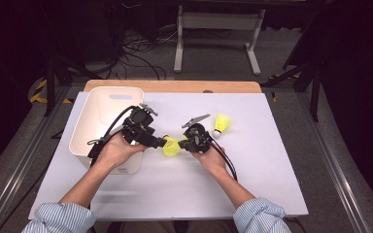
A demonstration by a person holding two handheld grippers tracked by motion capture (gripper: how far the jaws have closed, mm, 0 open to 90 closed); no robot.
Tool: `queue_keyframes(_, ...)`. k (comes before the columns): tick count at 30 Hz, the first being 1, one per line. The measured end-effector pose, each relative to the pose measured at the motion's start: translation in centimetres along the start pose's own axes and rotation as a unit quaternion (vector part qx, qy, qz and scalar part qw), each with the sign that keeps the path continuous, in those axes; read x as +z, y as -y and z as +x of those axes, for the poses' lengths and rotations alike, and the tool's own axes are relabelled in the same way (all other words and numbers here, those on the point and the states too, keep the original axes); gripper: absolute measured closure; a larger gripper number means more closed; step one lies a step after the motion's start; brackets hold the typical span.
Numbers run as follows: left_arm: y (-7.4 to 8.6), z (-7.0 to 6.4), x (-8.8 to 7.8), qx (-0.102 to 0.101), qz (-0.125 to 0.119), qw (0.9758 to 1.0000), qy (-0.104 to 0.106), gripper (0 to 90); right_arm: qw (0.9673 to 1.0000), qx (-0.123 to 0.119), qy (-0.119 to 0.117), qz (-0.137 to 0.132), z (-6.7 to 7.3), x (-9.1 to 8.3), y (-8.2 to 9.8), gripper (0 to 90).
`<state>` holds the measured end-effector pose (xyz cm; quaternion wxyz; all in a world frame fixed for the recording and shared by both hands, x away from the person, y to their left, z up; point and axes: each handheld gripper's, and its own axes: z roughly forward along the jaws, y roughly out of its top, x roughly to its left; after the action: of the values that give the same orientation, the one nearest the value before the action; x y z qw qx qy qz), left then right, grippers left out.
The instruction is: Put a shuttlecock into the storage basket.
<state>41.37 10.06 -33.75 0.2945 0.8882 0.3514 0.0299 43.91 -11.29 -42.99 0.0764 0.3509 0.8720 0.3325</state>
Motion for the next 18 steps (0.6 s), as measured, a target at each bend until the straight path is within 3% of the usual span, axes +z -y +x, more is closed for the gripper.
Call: queue_keyframes(18, -0.2, -0.7, -0.4, 0.011, -0.001, 0.9998, -0.015, 35.1, 0.9999, -0.003, -0.004, -0.016, 0.4, -4.0, 0.8, 90.0)
